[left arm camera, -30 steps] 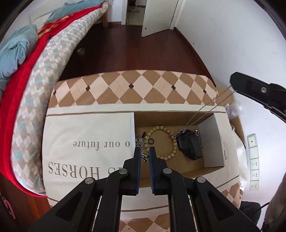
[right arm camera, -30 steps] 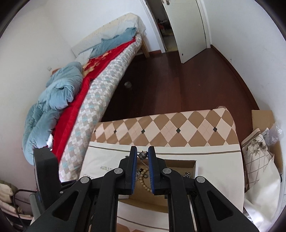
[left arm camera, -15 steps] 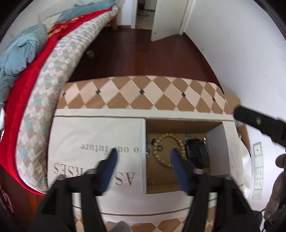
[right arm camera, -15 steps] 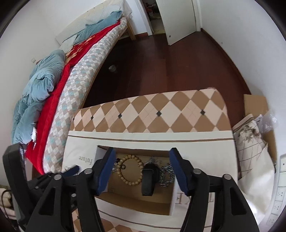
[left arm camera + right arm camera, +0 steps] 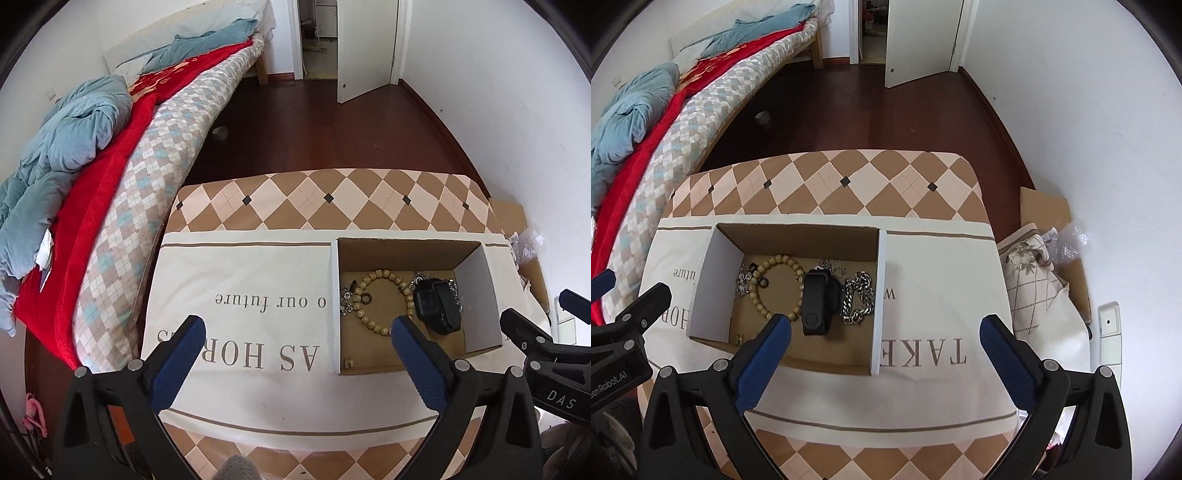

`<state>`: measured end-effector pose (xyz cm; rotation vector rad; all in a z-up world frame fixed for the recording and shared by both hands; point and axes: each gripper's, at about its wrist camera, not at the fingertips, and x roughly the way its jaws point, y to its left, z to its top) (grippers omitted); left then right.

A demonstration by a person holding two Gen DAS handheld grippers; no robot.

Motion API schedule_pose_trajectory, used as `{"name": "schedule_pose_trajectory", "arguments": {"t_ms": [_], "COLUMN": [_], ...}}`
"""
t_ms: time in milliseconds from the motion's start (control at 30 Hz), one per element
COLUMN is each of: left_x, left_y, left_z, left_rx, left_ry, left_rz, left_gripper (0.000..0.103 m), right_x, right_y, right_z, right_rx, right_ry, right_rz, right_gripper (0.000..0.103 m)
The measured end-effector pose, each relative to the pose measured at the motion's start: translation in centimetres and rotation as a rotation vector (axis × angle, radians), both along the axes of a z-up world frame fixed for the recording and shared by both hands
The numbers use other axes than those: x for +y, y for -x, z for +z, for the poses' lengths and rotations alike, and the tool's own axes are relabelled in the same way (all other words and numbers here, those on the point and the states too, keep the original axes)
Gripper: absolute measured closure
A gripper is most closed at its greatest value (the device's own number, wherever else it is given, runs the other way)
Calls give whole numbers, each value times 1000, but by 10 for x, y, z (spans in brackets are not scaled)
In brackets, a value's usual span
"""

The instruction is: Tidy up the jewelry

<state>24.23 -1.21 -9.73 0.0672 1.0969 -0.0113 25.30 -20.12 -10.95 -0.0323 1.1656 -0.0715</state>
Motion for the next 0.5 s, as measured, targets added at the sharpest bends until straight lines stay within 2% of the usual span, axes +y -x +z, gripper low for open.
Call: {"name": "schedule_pose_trajectory", "arguments": {"t_ms": [233, 500], "left_x": [1, 9], "left_y": [26, 78], "left_z": [33, 83], "left_rx": [-47, -103], "left_ry": [5, 28], "left_rz": [11, 51], "left_gripper": [1, 1], "right_x": [-2, -3], "right_y": [25, 79], "right_z": [30, 92], "right_rx": [-45, -146], "right_ry": [-12, -13], "right_rz": [-25, -49], "right_gripper": [0, 0]}}
